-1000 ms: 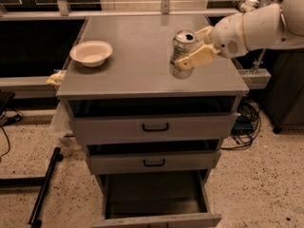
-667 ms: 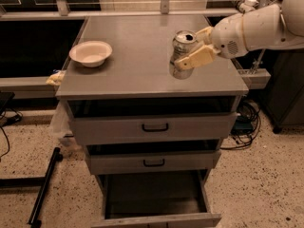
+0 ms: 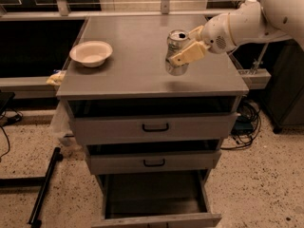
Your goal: Pick 7up can from bottom drawer and place on counter
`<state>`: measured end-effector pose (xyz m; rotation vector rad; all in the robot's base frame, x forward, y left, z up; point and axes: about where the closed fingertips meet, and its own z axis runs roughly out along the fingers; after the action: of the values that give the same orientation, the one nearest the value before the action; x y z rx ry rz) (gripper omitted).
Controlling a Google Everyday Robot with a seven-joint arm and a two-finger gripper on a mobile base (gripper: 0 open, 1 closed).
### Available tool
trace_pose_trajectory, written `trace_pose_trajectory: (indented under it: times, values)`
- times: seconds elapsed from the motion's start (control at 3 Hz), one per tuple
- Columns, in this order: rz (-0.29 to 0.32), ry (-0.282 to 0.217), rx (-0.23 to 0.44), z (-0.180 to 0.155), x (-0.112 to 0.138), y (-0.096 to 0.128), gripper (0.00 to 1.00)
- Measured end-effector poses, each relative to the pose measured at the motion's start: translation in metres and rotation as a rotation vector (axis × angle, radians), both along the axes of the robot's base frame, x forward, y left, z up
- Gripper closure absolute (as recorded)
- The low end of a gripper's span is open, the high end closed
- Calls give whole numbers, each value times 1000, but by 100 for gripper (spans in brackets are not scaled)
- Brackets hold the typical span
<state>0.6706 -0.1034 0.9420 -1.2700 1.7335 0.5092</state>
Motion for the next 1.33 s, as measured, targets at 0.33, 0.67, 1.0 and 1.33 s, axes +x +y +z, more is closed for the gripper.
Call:
trace_pose_trajectory:
  times: [0.33, 0.67, 1.0, 1.33]
  values:
    - [-29, 32, 2, -12, 20, -4, 100]
    - [-53, 62, 13, -27, 31, -10, 100]
    - [-73, 86, 30, -41, 35, -16, 100]
    - [-85, 107, 47, -57, 36, -21, 100]
